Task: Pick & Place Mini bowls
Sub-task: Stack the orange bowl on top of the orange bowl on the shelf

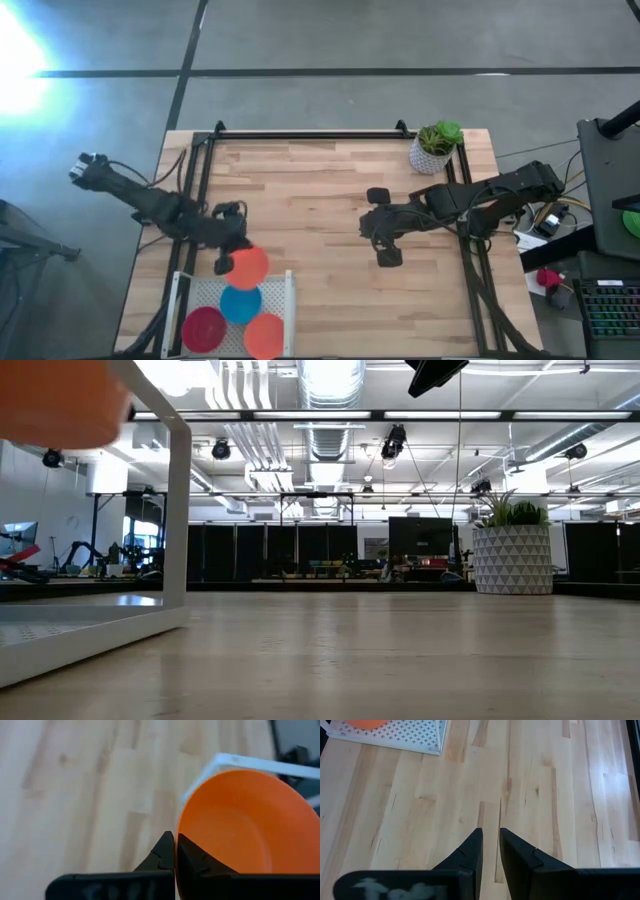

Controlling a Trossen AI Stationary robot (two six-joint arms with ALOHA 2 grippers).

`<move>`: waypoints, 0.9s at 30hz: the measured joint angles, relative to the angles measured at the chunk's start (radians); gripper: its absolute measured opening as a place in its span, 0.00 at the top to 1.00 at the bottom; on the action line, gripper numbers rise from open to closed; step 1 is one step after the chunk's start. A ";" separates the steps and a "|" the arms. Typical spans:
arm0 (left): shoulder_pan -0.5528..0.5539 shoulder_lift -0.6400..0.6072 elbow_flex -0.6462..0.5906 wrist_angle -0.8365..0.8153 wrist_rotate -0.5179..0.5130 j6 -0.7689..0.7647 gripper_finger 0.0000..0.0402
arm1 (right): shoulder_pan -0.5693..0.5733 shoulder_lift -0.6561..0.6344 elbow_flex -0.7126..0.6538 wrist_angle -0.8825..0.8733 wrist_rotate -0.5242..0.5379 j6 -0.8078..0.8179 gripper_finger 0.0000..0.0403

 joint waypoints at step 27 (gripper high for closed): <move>-0.309 0.481 0.079 0.357 0.102 -0.139 1.00 | 0.000 0.000 0.000 0.000 -0.009 0.000 0.85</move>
